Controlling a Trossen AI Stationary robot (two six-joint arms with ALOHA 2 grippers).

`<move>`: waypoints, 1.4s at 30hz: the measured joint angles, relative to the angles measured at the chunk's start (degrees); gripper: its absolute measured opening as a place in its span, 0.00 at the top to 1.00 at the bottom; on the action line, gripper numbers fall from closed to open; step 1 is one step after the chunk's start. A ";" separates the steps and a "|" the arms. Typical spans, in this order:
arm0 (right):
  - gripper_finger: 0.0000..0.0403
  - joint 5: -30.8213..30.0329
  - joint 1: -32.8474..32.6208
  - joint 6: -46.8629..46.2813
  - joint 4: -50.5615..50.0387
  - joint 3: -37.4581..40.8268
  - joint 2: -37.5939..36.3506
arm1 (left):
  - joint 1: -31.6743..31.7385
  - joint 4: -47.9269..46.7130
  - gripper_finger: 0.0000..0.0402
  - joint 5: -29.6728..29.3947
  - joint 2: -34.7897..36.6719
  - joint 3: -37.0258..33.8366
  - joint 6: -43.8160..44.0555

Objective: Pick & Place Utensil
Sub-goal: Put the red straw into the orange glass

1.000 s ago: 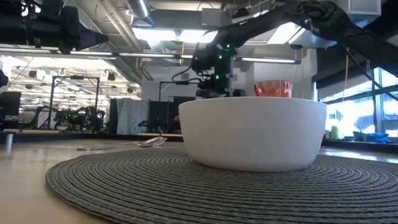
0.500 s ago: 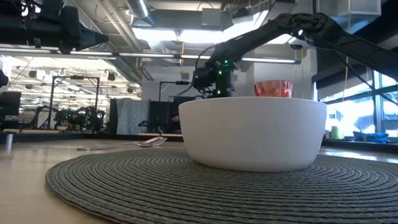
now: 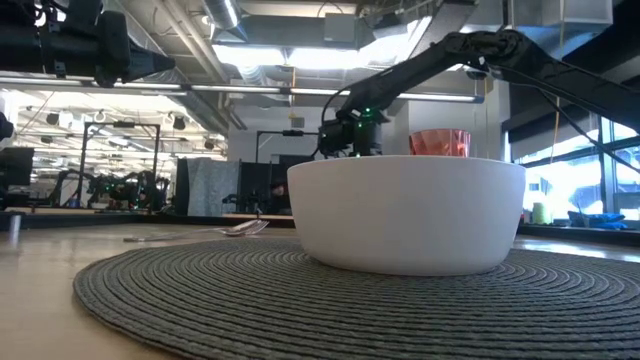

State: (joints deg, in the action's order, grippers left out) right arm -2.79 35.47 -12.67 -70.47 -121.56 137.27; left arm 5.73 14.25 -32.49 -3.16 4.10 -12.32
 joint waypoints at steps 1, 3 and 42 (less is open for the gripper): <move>0.49 0.05 -0.05 0.01 0.01 0.00 0.00 | -0.01 0.00 0.99 0.00 0.00 0.00 0.00; 0.52 0.13 -0.05 -0.03 0.22 0.37 0.00 | -0.01 0.01 0.99 0.00 0.00 0.00 0.04; 0.99 6.32 -1.86 13.74 7.85 -1.58 0.20 | -0.01 0.08 0.99 -1.46 0.02 0.00 -0.04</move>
State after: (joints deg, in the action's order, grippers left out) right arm 3.53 33.61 1.07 -62.62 -123.13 137.47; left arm 5.72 14.33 -33.95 -3.14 4.10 -12.36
